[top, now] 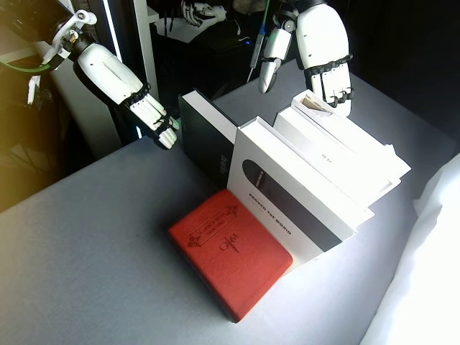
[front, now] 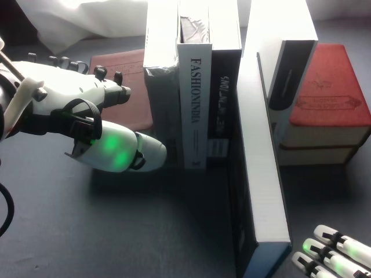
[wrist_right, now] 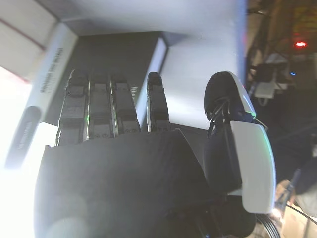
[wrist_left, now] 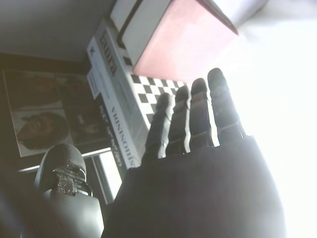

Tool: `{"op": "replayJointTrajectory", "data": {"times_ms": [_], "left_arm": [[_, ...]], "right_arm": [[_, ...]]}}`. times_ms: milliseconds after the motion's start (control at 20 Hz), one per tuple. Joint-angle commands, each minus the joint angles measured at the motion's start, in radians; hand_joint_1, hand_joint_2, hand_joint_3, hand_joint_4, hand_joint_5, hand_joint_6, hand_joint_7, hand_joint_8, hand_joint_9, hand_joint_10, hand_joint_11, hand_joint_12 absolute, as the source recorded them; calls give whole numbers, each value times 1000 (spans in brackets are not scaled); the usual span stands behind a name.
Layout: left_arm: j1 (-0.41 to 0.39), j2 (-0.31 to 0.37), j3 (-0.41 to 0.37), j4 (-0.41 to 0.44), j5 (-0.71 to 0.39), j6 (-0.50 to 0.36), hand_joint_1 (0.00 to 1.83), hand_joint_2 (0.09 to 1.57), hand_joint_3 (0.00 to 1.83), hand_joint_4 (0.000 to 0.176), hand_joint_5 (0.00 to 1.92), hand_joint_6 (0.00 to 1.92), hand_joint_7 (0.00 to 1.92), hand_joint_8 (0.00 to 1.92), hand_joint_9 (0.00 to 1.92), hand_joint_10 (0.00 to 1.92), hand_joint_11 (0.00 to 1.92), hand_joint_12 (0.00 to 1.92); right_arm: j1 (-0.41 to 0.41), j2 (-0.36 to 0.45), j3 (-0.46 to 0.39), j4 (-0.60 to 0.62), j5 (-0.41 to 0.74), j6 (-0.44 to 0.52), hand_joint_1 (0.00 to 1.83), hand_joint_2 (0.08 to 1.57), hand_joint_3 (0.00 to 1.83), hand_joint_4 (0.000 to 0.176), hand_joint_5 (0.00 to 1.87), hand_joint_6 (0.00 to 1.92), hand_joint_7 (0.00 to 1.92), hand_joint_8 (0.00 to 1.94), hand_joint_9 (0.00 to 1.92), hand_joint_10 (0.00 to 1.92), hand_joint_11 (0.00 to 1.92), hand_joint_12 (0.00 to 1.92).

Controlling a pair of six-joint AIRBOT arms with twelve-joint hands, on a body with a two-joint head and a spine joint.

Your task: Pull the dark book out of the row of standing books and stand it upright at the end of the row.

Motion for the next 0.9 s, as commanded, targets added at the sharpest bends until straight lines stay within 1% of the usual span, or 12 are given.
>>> {"op": "replayJointTrajectory", "data": {"times_ms": [0,200,450,700,850], "left_arm": [[-15,14,0,61,-28,1,0,1117,3,0,59,10,34,10,27,10,27,113],[-15,14,0,61,-29,-1,0,1123,4,0,35,0,22,1,18,2,12,110],[-15,14,0,61,-29,-1,0,1126,4,0,54,7,39,6,28,4,18,118],[-15,14,0,61,-29,-1,0,1139,9,0,53,4,38,3,27,2,15,122],[-15,14,0,61,-29,-1,0,1120,0,0,66,7,52,7,38,5,25,130]], "right_arm": [[3,6,-19,-72,-45,-2,0,1276,3,0,16,6,18,7,0,0,0,0],[5,6,-44,-146,-67,1,0,1285,7,0,16,7,14,6,0,0,0,0],[30,6,-75,-153,-141,-26,0,1285,5,0,2,0,5,1,0,0,0,0],[83,6,-83,-161,-233,-55,0,1275,0,0,25,10,20,7,0,0,0,0],[115,6,-90,-169,-248,-60,0,1271,0,0,21,6,13,2,0,0,0,0]]}}
